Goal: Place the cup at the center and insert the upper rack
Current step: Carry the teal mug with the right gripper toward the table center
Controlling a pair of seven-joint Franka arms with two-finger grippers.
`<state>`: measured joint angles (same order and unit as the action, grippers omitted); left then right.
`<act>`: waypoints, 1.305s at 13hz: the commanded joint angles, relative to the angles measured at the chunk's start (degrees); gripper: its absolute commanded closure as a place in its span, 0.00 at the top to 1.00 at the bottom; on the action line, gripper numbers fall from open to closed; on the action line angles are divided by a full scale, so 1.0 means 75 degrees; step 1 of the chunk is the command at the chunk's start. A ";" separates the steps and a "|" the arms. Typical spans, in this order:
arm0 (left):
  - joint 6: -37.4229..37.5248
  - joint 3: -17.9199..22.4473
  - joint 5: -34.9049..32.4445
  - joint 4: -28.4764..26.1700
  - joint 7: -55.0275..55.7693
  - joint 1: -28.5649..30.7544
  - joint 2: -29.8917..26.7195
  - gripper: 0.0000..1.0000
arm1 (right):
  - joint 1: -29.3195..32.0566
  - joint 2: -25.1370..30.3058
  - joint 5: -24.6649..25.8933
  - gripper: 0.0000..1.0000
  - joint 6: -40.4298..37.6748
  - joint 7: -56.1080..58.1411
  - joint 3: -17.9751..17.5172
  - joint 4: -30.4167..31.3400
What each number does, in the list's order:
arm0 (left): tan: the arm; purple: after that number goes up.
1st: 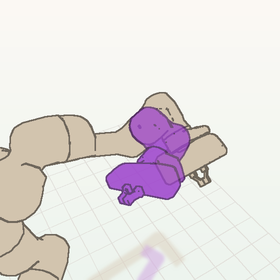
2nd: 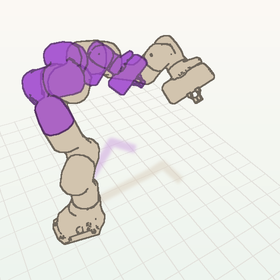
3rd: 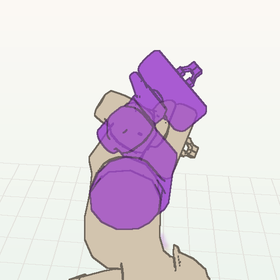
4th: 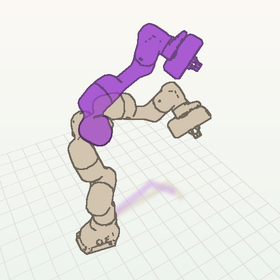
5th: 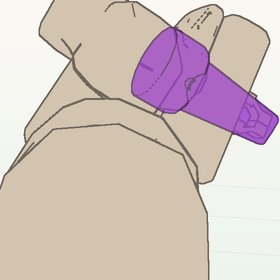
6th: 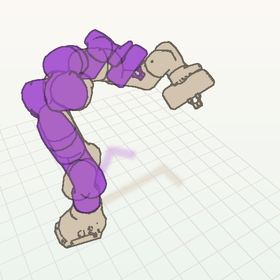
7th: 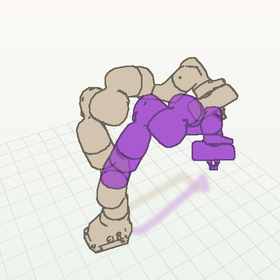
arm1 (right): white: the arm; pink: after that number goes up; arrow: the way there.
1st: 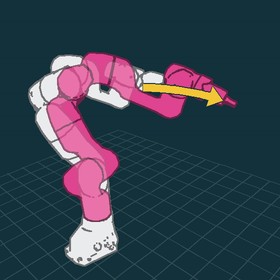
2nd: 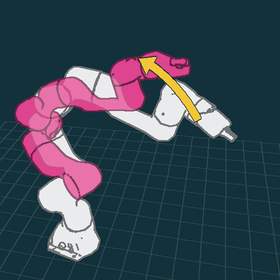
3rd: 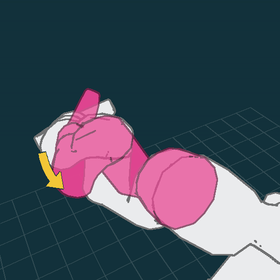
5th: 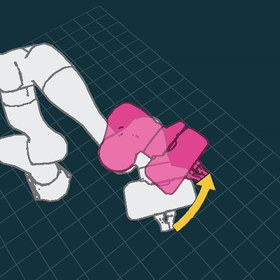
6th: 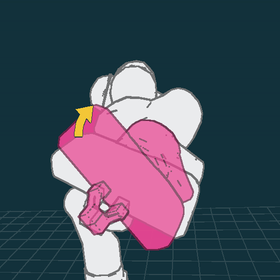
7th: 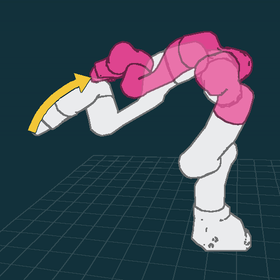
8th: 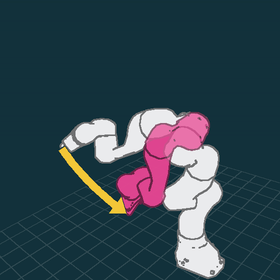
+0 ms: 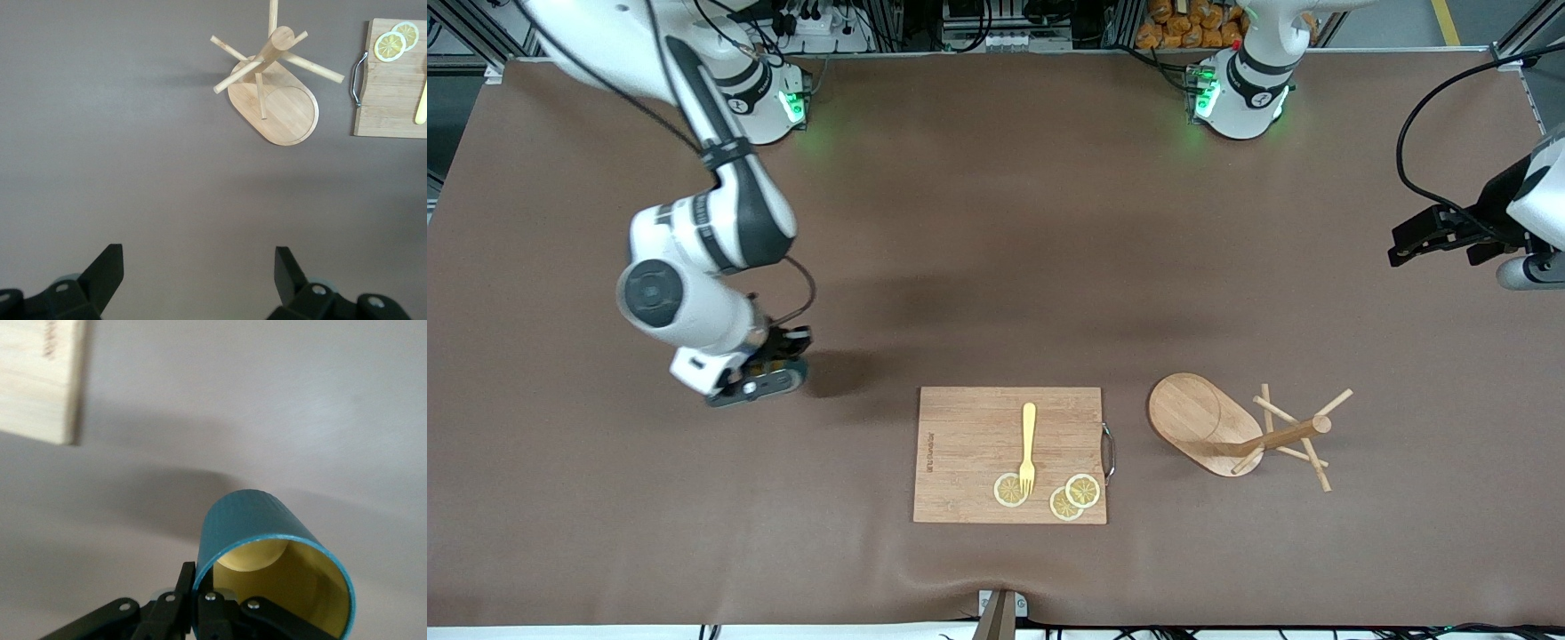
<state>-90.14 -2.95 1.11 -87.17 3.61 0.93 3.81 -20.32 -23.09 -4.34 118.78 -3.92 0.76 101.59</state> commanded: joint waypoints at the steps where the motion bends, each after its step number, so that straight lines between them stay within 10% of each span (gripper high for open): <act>1: 0.0007 -0.0017 -0.0007 0.0079 0.0081 0.0017 0.0019 1.00 | -0.0955 0.0068 -0.0135 0.00 -0.0134 -0.0870 0.0086 -0.0021; 6: 0.0007 -0.0017 -0.0007 0.0079 0.0081 0.0017 0.0066 1.00 | -0.2058 0.0044 -0.1283 0.00 -0.0158 -0.2075 0.0086 -0.0139; 17: -0.0005 -0.0017 -0.0007 0.0068 0.0069 0.0052 0.0066 1.00 | -0.4109 -0.1220 -0.1272 0.00 -0.0087 -0.5276 0.0086 -0.1415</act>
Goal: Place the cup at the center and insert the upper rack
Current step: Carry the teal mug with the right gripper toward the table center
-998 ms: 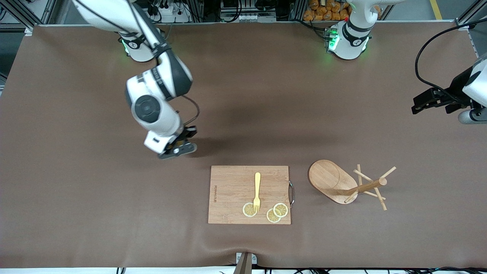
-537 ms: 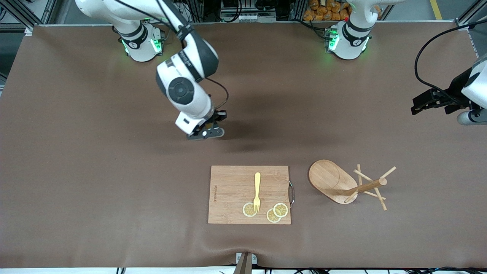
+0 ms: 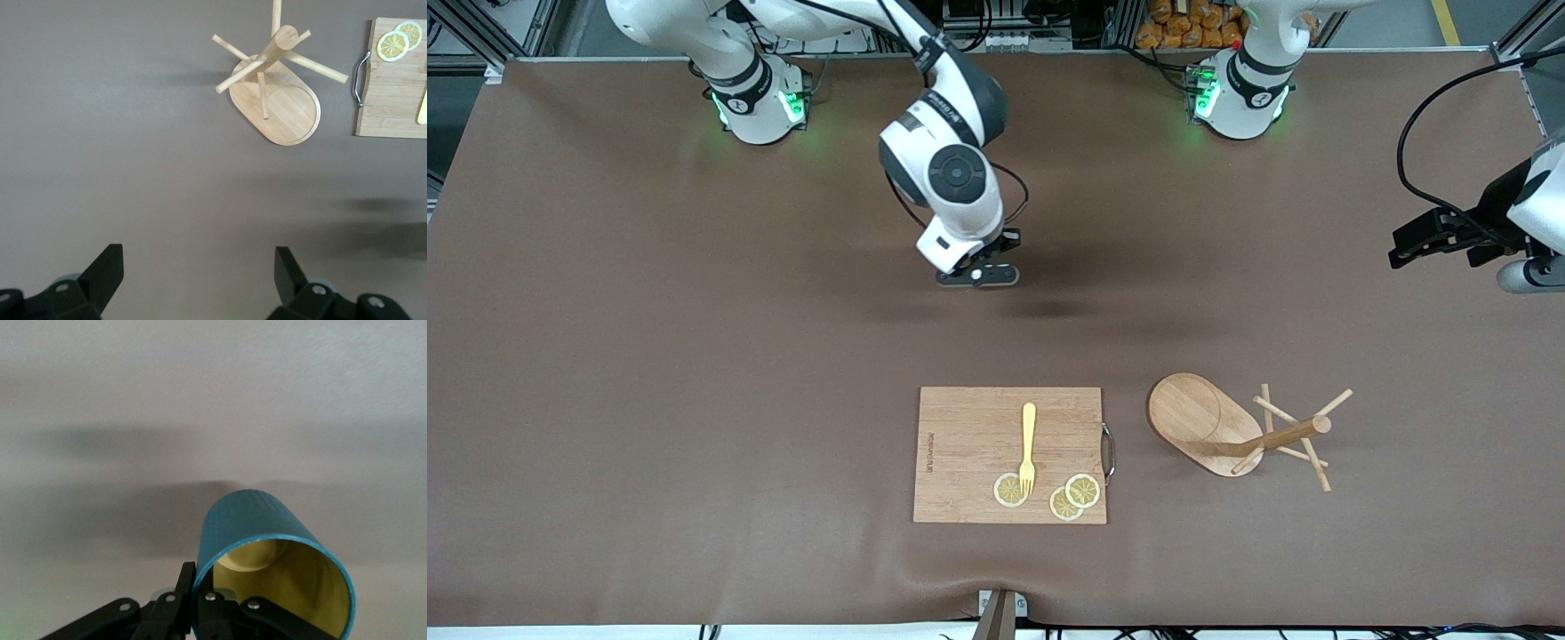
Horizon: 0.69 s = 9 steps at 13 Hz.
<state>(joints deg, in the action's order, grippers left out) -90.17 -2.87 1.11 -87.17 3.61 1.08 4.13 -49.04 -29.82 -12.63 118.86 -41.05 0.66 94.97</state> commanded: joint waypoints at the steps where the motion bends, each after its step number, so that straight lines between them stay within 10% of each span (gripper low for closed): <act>1: 0.0010 -0.0027 -0.0018 0.0045 0.0069 0.0044 0.0024 1.00 | -0.0398 -0.0476 -0.0167 0.00 -0.0098 -0.0606 0.0099 -0.0720; 9: -0.0013 -0.0016 -0.0030 0.0045 0.0034 0.0079 0.0024 1.00 | -0.1044 -0.1087 -0.0155 0.00 -0.0086 -0.1148 0.0111 -0.1167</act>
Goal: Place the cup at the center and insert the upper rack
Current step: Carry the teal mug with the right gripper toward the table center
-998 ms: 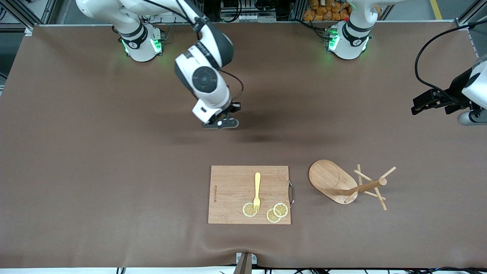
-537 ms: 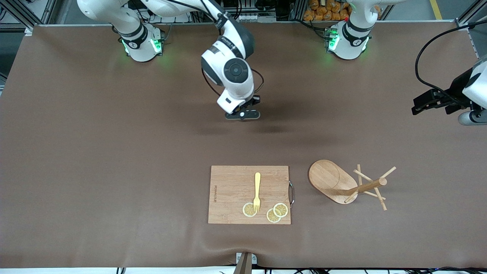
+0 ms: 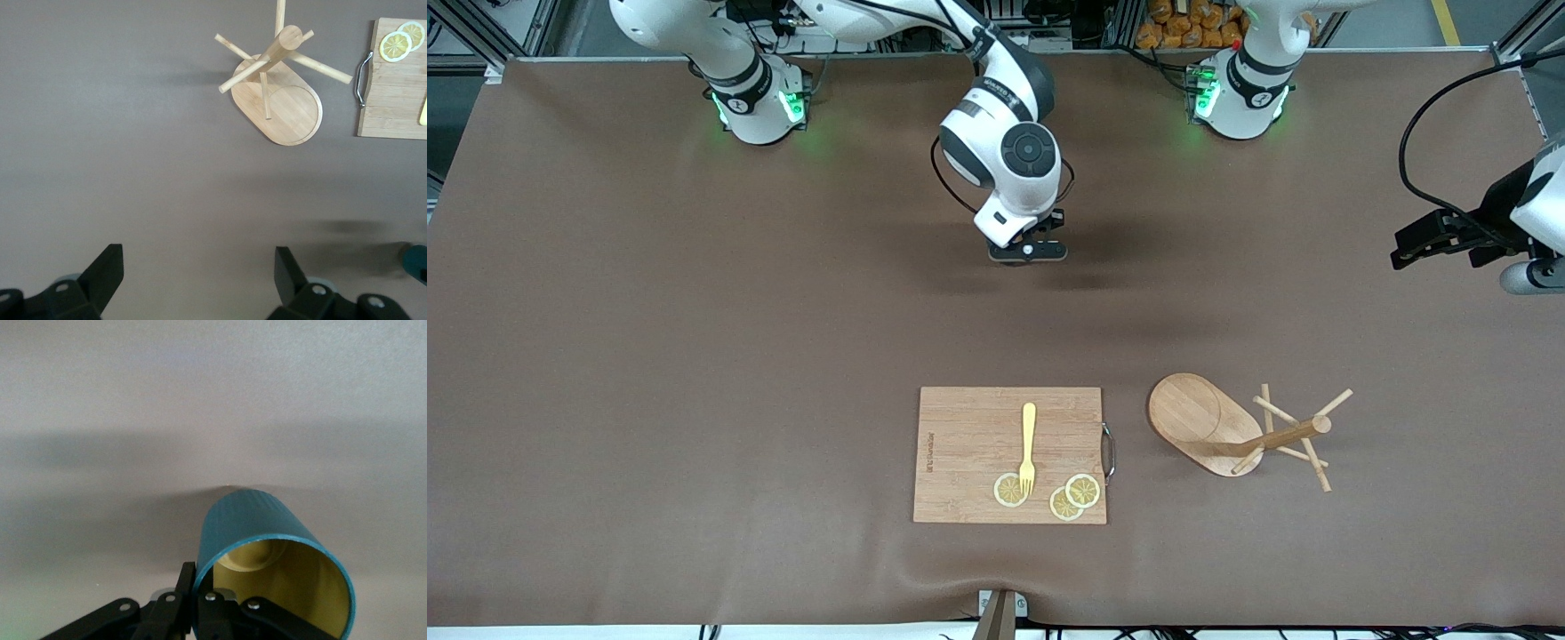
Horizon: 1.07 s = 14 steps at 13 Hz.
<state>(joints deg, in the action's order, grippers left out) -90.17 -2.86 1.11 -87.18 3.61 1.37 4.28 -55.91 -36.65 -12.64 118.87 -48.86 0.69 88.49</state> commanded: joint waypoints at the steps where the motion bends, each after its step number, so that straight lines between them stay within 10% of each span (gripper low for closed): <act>1: -0.0013 -0.0018 -0.0030 0.0045 0.0034 0.0041 0.0003 1.00 | -0.0151 -0.0199 -0.0143 0.00 -0.0076 -0.0107 0.0107 -0.0314; 12: 0.0104 -0.0018 -0.0030 0.0057 0.0069 0.0041 -0.0055 1.00 | -0.0210 -0.0468 -0.0084 0.00 0.0510 -0.0259 0.0142 -0.0268; 14: 0.0128 -0.0018 -0.0030 0.0045 0.0081 0.0040 -0.0067 1.00 | -0.0210 -0.0468 -0.0084 0.29 0.0510 -0.0259 0.0154 -0.0267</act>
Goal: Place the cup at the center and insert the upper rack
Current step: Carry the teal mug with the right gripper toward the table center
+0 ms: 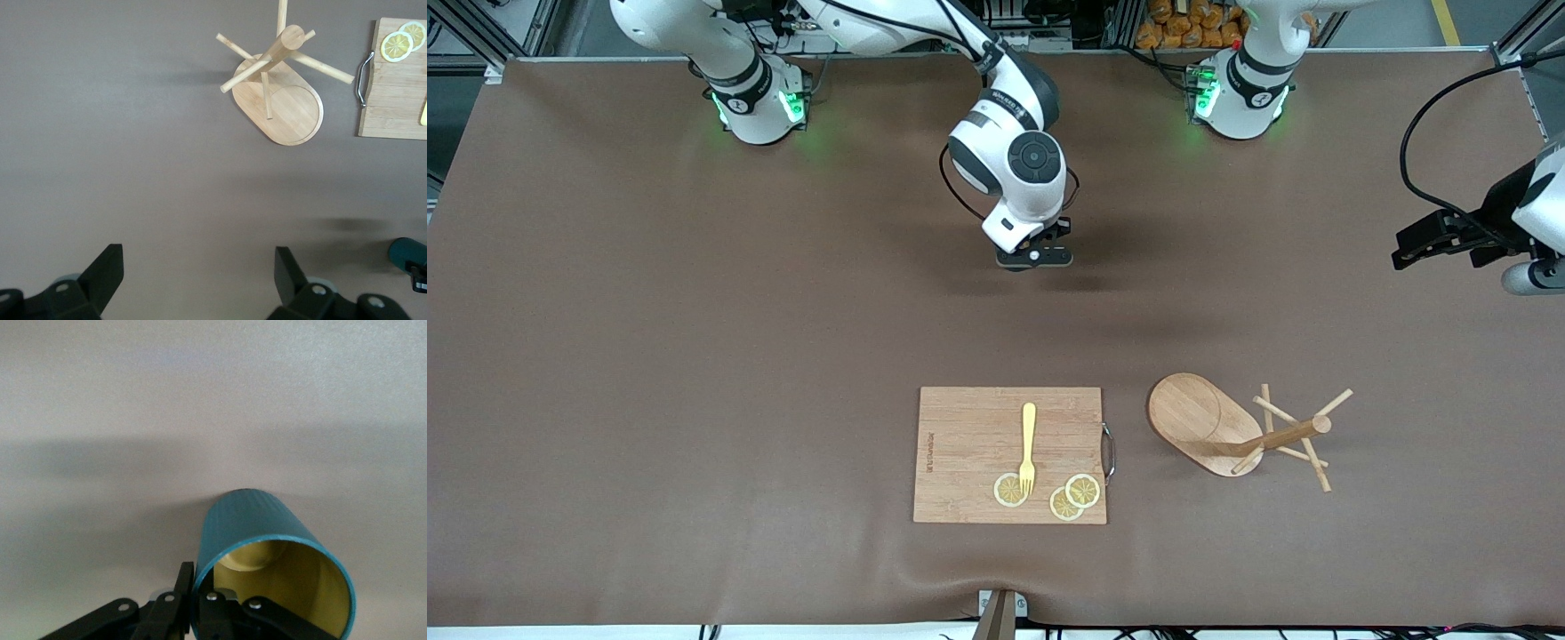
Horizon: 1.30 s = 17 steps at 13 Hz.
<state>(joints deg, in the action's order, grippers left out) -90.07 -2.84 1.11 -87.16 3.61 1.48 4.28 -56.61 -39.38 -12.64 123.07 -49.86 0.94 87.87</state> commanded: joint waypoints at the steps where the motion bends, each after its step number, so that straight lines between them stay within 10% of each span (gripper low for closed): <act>1: 0.0115 -0.0020 -0.0030 0.0054 0.0081 0.0013 -0.0067 1.00 | -0.0116 -0.0094 -0.0085 0.40 -0.0050 -0.0126 0.0121 -0.0185; 9: 0.0173 -0.0032 -0.0030 0.0066 0.0081 0.0002 -0.0102 1.00 | -0.0011 0.0058 -0.0073 1.00 -0.0144 0.0038 0.0144 -0.0383; 17: 0.0700 -0.0769 -0.0054 0.0020 0.1262 0.0001 -0.0512 1.00 | 0.1300 0.1860 -0.0132 1.00 -0.2133 0.0202 0.0145 -0.0760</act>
<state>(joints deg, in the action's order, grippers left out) -86.06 -6.95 1.11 -86.84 10.09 1.07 1.73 -50.08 -30.84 -12.63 110.32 -49.10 2.70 80.69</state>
